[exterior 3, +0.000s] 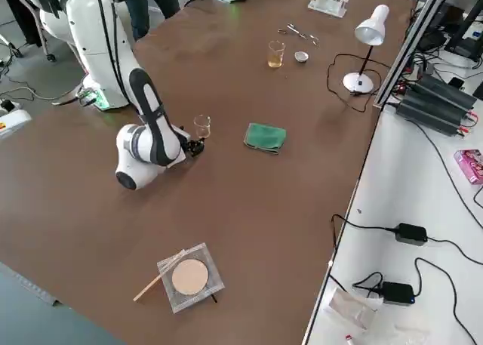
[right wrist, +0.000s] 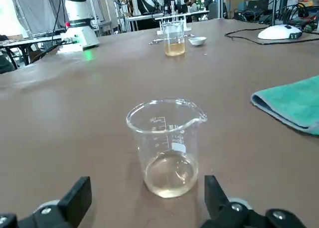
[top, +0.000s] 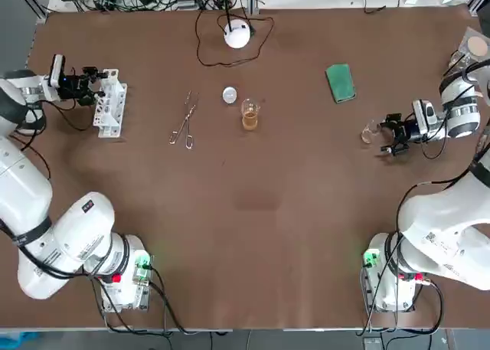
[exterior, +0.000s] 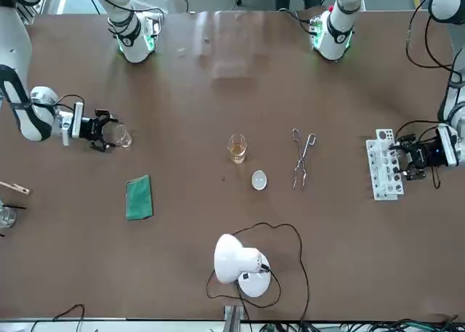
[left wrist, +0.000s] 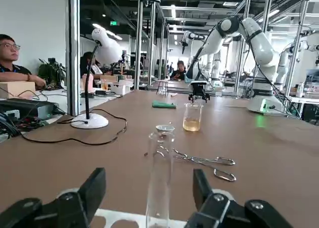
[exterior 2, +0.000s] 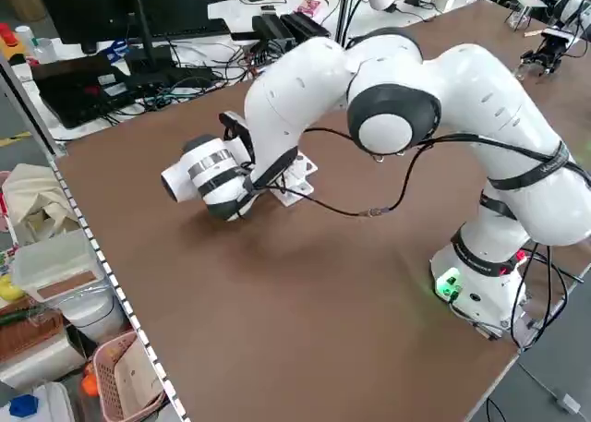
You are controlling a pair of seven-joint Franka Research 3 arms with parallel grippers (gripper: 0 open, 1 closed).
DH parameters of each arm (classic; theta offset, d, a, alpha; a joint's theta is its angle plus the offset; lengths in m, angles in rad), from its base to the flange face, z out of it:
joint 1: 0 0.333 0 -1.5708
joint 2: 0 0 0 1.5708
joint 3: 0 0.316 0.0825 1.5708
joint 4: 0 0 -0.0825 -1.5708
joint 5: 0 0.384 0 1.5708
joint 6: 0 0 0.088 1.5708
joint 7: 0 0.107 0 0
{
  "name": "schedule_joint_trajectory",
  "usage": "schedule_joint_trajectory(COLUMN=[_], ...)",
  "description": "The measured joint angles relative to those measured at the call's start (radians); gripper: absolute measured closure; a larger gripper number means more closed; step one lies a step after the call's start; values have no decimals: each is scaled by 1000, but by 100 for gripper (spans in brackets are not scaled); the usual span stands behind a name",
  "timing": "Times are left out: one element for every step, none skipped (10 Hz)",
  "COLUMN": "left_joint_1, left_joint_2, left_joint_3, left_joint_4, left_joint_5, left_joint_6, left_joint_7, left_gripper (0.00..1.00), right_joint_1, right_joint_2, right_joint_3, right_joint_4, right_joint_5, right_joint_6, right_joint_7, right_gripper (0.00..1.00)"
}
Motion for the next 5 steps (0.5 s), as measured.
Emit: schedule_joint_trajectory(left_joint_1=[2,5,8,9,9], left_joint_2=[2,3,3,4,4], left_joint_3=[0,0,0,0,0], left_joint_4=[-2,-2,-3,-3,-3], left_joint_5=[-1,-1,-1,-1,-1], left_joint_6=[0,0,0,0,0], left_joint_7=[0,0,0,0,0], left_gripper=[22,24,24,29,35], right_joint_1=[0,0,-1,-1,-1], right_joint_2=[0,0,2,7,16], right_joint_3=[2,3,3,3,4], right_joint_4=[5,10,11,12,14], right_joint_5=[13,18,22,39,55], right_joint_6=[-12,-17,-18,-18,-19], right_joint_7=[-13,-15,-21,-33,-42], right_gripper=[0,0,0,0,0])
